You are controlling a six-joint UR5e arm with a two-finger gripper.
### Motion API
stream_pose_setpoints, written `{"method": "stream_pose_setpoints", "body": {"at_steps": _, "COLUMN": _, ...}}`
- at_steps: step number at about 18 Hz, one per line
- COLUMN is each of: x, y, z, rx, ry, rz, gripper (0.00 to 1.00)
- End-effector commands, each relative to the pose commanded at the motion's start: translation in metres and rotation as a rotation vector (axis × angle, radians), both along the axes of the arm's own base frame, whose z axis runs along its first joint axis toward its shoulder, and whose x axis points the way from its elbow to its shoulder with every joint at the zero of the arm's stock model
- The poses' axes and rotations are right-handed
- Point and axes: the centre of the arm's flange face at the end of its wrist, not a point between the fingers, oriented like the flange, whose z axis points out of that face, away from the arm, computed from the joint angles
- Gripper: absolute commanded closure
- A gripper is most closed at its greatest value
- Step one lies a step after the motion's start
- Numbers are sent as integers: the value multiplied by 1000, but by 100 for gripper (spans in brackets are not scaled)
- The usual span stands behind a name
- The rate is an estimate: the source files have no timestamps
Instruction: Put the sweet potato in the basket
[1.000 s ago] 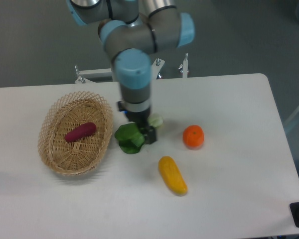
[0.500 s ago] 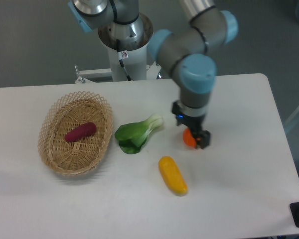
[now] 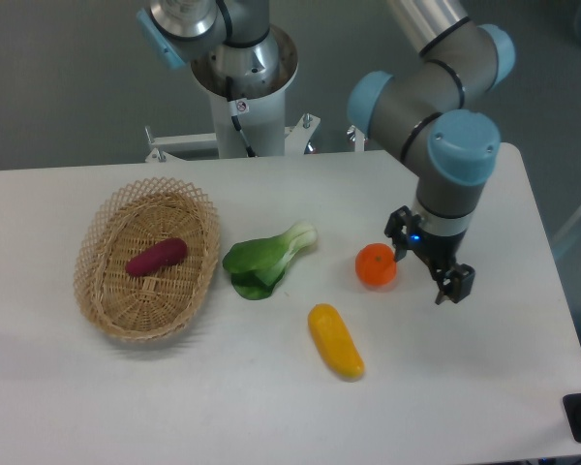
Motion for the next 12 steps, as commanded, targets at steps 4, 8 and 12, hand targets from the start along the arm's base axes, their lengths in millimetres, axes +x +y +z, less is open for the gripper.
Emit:
{"method": "stream_pose_setpoints", "body": {"at_steps": 4, "x": 2, "y": -1, "z": -6, "rx": -7, "ry": -5, "rz": 7, "gripper": 0}}
{"method": "stream_pose_setpoints", "body": {"at_steps": 8, "x": 2, "y": -2, "z": -6, "rx": -9, "ry": -7, "rz": 14, "gripper": 0}}
{"method": "stream_pose_setpoints", "body": {"at_steps": 12, "x": 3, "y": -2, "z": -8, "rx": -10, "ry": -11, "rz": 17, "gripper": 0}}
